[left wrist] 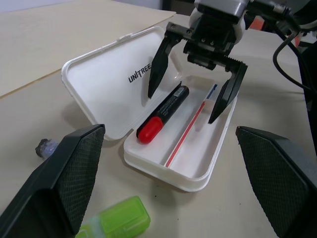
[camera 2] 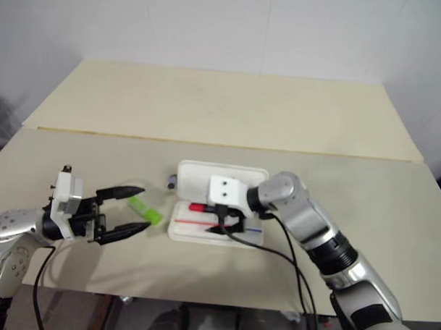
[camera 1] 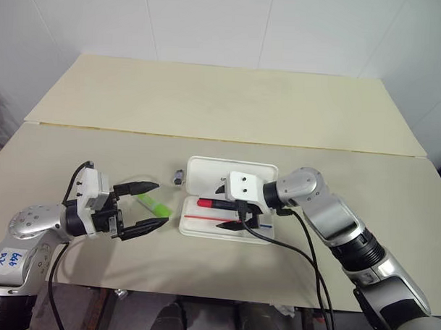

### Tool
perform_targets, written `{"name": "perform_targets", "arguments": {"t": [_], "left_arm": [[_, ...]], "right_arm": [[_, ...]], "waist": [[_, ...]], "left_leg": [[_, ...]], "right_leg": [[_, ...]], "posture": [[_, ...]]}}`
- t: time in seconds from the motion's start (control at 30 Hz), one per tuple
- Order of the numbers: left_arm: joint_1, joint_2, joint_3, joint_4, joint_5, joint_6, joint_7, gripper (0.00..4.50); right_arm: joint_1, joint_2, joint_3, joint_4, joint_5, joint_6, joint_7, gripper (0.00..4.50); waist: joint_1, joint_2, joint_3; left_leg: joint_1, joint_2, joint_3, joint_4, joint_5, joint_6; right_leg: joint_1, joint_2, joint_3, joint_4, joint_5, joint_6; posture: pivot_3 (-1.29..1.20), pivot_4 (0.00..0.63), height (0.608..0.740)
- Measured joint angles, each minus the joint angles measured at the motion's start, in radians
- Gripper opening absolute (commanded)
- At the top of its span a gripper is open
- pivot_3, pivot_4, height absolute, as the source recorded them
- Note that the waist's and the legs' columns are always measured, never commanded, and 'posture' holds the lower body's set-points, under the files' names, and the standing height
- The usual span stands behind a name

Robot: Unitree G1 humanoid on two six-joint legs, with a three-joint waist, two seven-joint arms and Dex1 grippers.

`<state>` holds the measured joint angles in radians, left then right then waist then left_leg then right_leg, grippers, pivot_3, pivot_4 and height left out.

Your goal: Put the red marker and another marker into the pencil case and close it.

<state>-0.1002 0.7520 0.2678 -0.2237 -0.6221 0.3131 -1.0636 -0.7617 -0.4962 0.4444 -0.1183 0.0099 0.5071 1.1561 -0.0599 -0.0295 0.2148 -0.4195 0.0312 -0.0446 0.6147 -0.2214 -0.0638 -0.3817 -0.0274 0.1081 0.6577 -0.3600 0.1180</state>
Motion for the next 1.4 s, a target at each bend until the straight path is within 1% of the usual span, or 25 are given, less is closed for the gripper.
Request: {"name": "perform_targets", "arguments": {"t": [0.2,0.33,0.5,0.67,0.83,0.93,1.13,1.2,1.33,1.4], "left_arm": [[0.011,0.0,0.005,-0.006,0.0,-0.008,0.013,4.5],[0.028,0.0,0.009,-0.009,0.0,-0.009,0.017,4.5],[0.049,0.013,0.032,0.006,0.014,-0.032,0.013,4.5],[0.05,0.046,0.044,0.111,0.072,-0.075,-0.009,4.5],[0.015,0.09,0.035,0.249,0.147,-0.147,-0.053,4.5],[-0.039,0.131,0.003,0.352,0.179,-0.172,-0.116,4.5],[-0.189,0.168,-0.075,0.523,0.212,-0.184,-0.246,4.5],[-0.276,0.17,-0.118,0.604,0.244,-0.213,-0.297,4.5],[-0.468,0.175,-0.21,0.822,0.34,-0.315,-0.399,4.5],[-0.537,0.168,-0.241,0.905,0.376,-0.362,-0.434,4.5]], "right_arm": [[0.0,0.002,-0.02,0.002,0.027,-0.025,-0.008,4.47],[0.0,-0.002,-0.049,-0.005,0.08,-0.019,0.003,4.47],[0.014,-0.091,-0.134,-0.058,0.183,-0.004,0.076,4.47],[0.075,-0.17,-0.192,-0.054,0.248,-0.056,0.146,4.47],[0.083,-0.204,-0.23,0.0,0.253,-0.124,0.154,4.47],[0.09,-0.206,-0.234,0.028,0.244,-0.147,0.137,4.47],[0.112,-0.212,-0.238,0.031,0.246,-0.158,0.125,4.47],[0.137,-0.23,-0.253,0.024,0.259,-0.156,0.132,4.47],[0.222,-0.302,-0.3,-0.018,0.319,-0.156,0.187,4.47],[0.257,-0.326,-0.319,-0.041,0.341,-0.158,0.204,4.47]], "waist": [[0.001,0.0,0.0],[0.001,0.0,0.0],[0.004,0.0,0.0],[0.004,0.0,0.0],[0.001,0.0,0.0],[0.002,0.0,0.0],[0.005,0.0,0.0],[0.011,0.0,0.0],[0.021,0.0,0.0],[0.022,0.0,0.0]], "left_leg": [[0.0,0.0,0.0,0.0,0.0,0.0],[0.0,0.0,0.0,0.0,0.0,0.0],[0.0,0.0,0.0,0.0,0.0,0.0],[0.0,-0.001,0.0,0.0,0.0,0.0],[0.0,0.0,0.001,0.0,0.0,0.0],[0.0,0.0,0.001,0.0,0.0,0.0],[-0.001,-0.001,0.001,0.0,0.0,0.0],[-0.001,-0.001,0.0,0.0,0.0,0.0],[-0.001,-0.001,0.001,0.001,0.0,0.0],[-0.001,-0.001,0.001,0.001,0.0,0.0]], "right_leg": [[0.0,0.0,0.0,-0.001,0.0,0.0],[0.0,0.0,0.0,-0.001,0.0,0.0],[0.0,-0.001,-0.001,-0.001,0.0,0.0],[0.001,0.0,-0.001,-0.002,0.0,0.0],[0.001,0.0,0.0,-0.002,0.0,-0.001],[0.0,0.0,0.0,-0.001,-0.001,-0.001],[-0.001,0.0,-0.001,-0.001,-0.001,-0.001],[-0.001,0.0,-0.002,-0.001,-0.001,-0.001],[-0.001,0.001,-0.002,0.0,-0.001,-0.001],[-0.001,0.001,-0.002,0.0,-0.001,-0.001]], "posture": [[0.0,0.15,0.74],[0.0,0.15,0.74],[0.0,0.15,0.74],[0.0,0.15,0.74],[0.0,0.15,0.74],[0.0,0.15,0.74],[0.0,0.15,0.74],[0.0,0.15,0.74],[0.0,0.15,0.74],[0.0,0.15,0.74]]}}
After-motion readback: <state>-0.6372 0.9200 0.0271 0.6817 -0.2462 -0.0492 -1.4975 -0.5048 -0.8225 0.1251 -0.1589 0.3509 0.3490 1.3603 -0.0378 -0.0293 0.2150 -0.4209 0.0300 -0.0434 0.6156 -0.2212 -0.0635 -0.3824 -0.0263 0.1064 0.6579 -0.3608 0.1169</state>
